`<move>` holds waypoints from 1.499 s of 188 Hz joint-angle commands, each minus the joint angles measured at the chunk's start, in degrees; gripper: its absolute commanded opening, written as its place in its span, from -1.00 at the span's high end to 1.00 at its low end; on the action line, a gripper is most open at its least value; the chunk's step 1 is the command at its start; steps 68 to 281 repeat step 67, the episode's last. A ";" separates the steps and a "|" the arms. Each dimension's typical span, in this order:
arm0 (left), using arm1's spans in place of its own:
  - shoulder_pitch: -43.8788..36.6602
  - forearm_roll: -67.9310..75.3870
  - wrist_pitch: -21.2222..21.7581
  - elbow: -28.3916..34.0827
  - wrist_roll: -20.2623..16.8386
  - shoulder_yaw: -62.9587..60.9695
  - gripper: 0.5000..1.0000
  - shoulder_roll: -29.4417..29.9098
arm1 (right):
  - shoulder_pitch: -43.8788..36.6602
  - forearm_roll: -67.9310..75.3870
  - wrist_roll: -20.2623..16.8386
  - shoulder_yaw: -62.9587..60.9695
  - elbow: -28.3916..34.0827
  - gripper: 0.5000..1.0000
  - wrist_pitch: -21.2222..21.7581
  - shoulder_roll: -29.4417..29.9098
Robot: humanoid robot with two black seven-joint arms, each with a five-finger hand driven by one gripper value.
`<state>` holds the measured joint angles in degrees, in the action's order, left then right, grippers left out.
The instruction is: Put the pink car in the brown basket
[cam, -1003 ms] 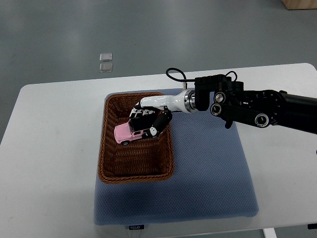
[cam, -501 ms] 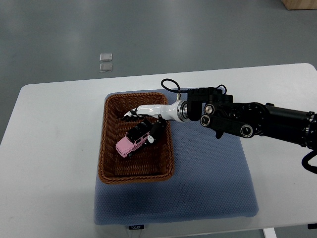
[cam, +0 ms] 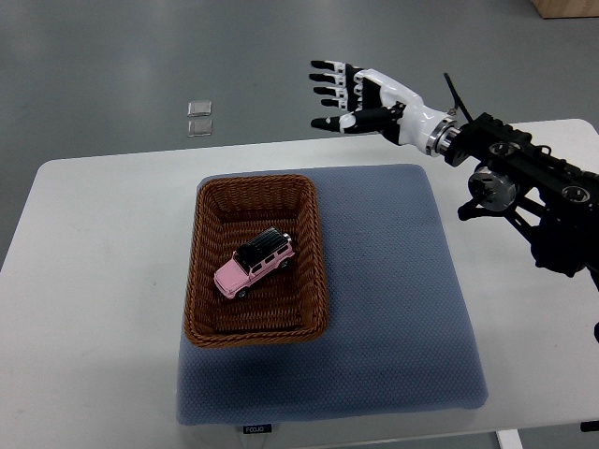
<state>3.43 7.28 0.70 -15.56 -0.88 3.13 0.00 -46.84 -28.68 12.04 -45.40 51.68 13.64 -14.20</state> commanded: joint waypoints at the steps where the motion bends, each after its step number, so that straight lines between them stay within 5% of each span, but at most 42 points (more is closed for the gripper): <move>1: 0.00 0.01 0.00 0.00 0.00 -0.06 -1.00 0.00 | 5.70 12.23 0.44 -8.74 -0.79 -0.64 0.15 3.29; 63: 0.00 0.01 0.00 0.00 0.00 -0.06 -1.00 0.00 | 10.80 23.84 5.19 -12.44 -8.09 -0.64 0.68 8.75; 281: 0.00 0.01 0.00 0.00 0.00 -0.06 -1.00 0.00 | 10.80 23.93 5.19 -12.44 -8.18 -0.64 0.68 8.75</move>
